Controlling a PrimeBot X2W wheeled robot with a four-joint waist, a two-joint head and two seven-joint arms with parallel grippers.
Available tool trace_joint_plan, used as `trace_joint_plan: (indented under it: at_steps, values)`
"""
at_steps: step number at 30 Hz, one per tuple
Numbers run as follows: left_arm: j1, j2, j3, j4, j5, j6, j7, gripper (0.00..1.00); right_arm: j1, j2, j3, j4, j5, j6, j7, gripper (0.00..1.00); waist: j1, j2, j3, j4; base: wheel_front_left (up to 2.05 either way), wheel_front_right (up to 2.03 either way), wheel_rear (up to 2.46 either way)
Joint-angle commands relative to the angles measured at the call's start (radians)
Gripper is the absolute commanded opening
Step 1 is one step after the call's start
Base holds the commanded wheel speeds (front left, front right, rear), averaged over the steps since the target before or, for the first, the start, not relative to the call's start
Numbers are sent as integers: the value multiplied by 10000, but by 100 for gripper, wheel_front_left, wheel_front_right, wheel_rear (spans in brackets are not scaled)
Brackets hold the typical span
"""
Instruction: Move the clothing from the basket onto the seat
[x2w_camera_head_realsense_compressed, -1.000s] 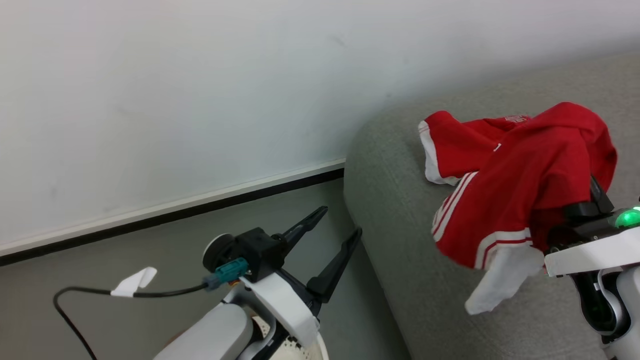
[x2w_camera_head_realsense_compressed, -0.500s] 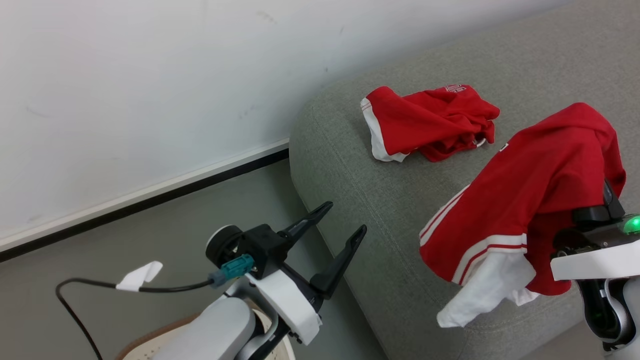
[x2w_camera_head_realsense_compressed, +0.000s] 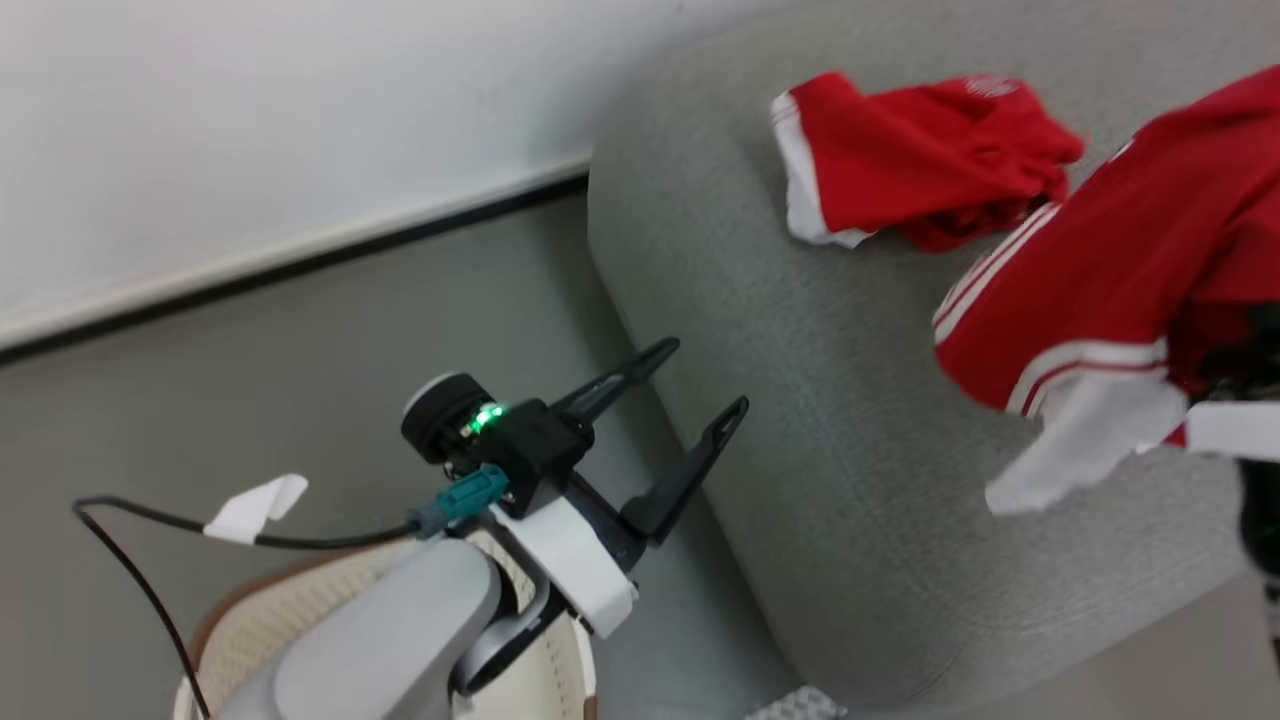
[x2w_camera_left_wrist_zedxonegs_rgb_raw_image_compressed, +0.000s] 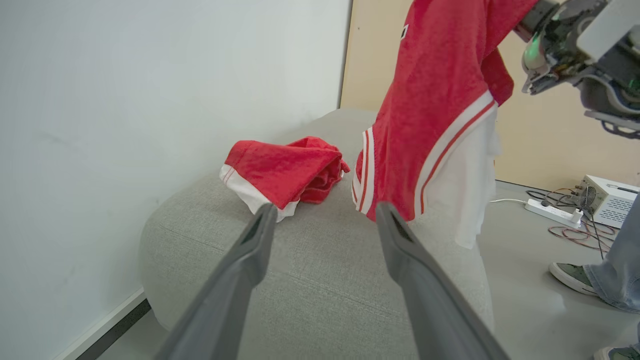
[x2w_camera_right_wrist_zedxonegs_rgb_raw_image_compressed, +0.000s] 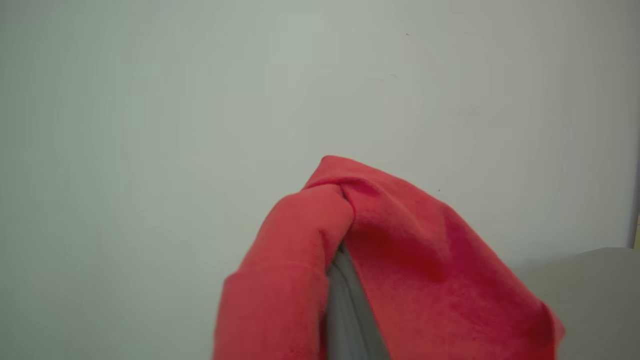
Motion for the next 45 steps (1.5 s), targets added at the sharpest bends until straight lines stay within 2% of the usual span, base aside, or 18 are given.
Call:
trace_joint_plan:
  at_steps: [1,6,11,18,25,31,32,33,34,39,45]
  values:
    - [-135,100,2,-39,175,-36,24,100,-233,-91,-108,-31,-5,6,-30,0,0,-1,888,486,0,0,0]
    - [-686,329,-45,-369,484,-229,-34,100,-1198,-380,-654,357,135,6,-18,0,0,-1,2125,1007,0,0,0]
    - [-1124,302,-42,-448,618,-352,-171,100,-2051,-692,-1227,919,337,6,-16,0,0,-1,3026,1429,0,0,0]
    - [-1569,186,30,-282,700,-480,-363,100,-2774,-1290,-1528,2470,-103,6,342,0,0,-1,3911,1992,0,0,0]
    - [-1875,72,225,-51,722,-550,-495,100,-3628,-2379,-602,4114,-744,5,2168,0,0,-1,4276,2434,0,0,0]
    - [-1846,-165,324,165,736,-617,-578,100,-3878,-3224,329,4827,-271,5,3772,0,0,-1,4169,2745,0,0,0]
    - [-1808,-201,336,195,748,-639,-564,100,-3907,-3333,467,4921,-190,5,4022,30,0,-1,4122,2780,0,0,0]
    - [-1763,-235,353,228,753,-655,-558,100,-3893,-3405,574,5016,-92,5,4264,78,0,-1,4064,2806,0,0,0]
    - [-1716,-286,385,242,758,-670,-559,100,-3876,-3450,697,5100,47,5,4524,100,0,-1,3996,2824,0,0,0]
    - [-1392,-437,632,293,813,-707,-559,100,-3857,-3661,1150,5232,471,6,5008,100,0,-1,3452,2810,0,0,0]
    - [-761,-651,906,515,845,-780,-560,100,-3474,-3847,1812,5355,864,5,5466,100,0,-1,2245,2648,0,0,0]
